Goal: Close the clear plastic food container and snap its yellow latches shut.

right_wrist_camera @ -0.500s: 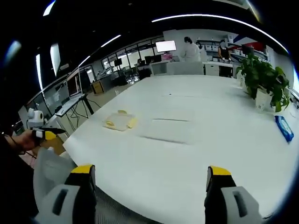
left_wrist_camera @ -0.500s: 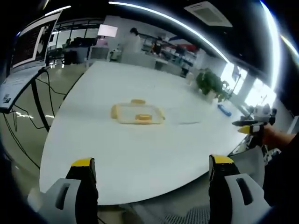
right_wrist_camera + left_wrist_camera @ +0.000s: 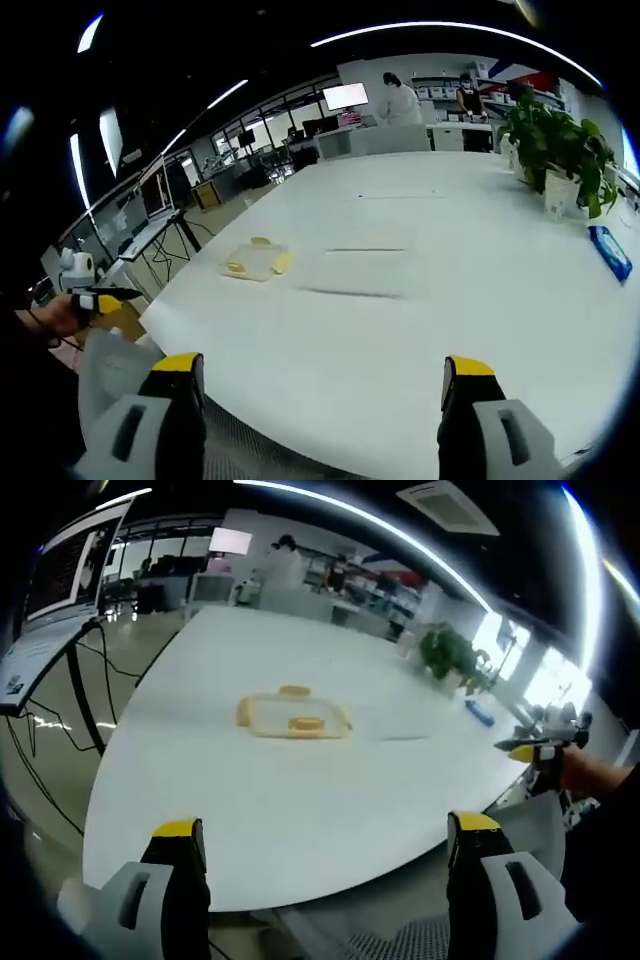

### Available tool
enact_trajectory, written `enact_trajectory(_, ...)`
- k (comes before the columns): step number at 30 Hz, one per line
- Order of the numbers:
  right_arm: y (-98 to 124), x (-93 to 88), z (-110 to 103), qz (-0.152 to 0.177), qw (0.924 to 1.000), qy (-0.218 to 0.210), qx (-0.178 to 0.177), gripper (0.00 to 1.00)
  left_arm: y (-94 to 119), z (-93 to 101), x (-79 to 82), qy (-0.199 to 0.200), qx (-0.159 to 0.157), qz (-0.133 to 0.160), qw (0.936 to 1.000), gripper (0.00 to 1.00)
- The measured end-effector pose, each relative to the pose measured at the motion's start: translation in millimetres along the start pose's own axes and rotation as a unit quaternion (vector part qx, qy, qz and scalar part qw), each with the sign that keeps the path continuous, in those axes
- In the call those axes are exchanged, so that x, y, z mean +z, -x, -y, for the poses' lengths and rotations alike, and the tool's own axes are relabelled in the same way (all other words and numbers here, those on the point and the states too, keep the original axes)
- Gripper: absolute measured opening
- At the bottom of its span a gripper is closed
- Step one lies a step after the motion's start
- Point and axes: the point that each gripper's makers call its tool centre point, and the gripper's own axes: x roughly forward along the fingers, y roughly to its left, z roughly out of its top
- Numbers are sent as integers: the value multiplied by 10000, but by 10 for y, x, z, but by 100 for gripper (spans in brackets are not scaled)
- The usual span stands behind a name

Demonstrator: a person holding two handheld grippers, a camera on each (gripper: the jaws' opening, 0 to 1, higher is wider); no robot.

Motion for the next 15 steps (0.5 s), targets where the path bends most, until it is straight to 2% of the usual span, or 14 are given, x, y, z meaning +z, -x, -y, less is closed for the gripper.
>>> enact_trajectory(3,3,9,15,56,9998,-164,-25,100,3,-1,-4,-14,5,-6,10000,99)
enact_trajectory(8,0,-39,-5,-52,10000,-36,-37,100,2,21,-5,-68,11,-18,10000,99)
enact_trajectory(11,5,-46,-4,-65,10000,12,-45,100,28,-25,-14,-434,115,-209,9988,97)
enact_trajectory(15,-9,-65,-4,-104,9999,49,-24,100,43,-30,21,-573,127,-186,9981,99)
